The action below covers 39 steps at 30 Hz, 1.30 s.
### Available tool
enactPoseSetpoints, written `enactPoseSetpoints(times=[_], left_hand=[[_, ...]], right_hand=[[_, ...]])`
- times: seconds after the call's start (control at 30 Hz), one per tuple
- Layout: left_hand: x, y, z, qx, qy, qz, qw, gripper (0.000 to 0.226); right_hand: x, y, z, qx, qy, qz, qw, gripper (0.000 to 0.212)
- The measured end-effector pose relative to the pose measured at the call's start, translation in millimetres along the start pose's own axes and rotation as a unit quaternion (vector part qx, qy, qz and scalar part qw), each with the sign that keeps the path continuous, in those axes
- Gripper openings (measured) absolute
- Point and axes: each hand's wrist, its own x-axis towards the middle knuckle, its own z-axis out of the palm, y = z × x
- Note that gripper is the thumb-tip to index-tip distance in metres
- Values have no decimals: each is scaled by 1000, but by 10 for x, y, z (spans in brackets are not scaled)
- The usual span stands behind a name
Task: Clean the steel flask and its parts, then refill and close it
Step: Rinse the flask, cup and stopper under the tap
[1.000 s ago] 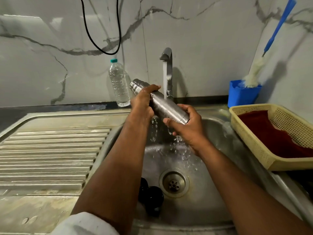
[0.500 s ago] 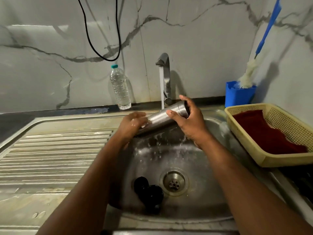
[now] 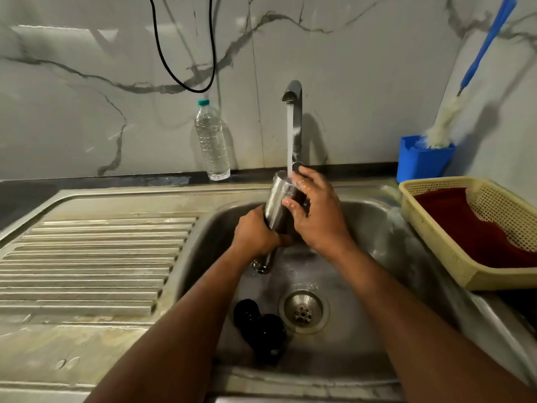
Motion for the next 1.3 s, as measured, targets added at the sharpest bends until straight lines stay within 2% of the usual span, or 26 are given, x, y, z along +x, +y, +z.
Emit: enactPoseSetpoints(times=[0.1,0.2,0.27,0.4,0.47,0.57,0.67,0.73,0.87,0.97,1.03,1.1,1.2,1.3], left_hand=[[-9,-2,11,-26,-25,3,999,59],[-14,9,10,-34,-49,25,998,59],[-12,2,13,-32,-40,33,998,59],[14,-40,-12,-34,6,17,999,66],[14,-49,-22,-31,8,17,999,71],[12,-28,-28,-32,6,22,999,71],[1,-11,-24,-36,-1,30,999,68],[-8,1,-28,-34,-3,36,999,68],[-7,7,-46,-33,10,41,999,77],[-1,-14,-30,-45,-4,34,998,75],[-8,-4,-9,-67,-23,30,997,72],[-7,28,11,-61,-34,51,996,74],[-5,47,19,2,-25,98,995,82],[-14,14,21,134,23,160,978,79]], right_hand=[[-22,-36,15,-38,-39,-71,996,63],[-18,-72,-44,-68,-70,-57,994,71],[-6,-106,-75,-80,-83,-41,993,73],[-15,-172,-116,-51,-4,-83,995,63],[-32,-188,-139,-40,36,-62,997,60],[-13,-194,-131,-26,23,-10,999,61],[3,-148,-78,-83,-43,-31,995,66],[8,-95,-90,-71,-57,-67,994,68],[9,0,-154,-1,27,-122,992,60],[12,-16,-127,12,42,-43,998,60],[17,-33,-103,43,7,29,999,70],[23,-25,-109,83,-23,62,994,83],[34,12,-208,51,-36,101,993,98],[104,25,-417,-28,-132,126,983,92]])
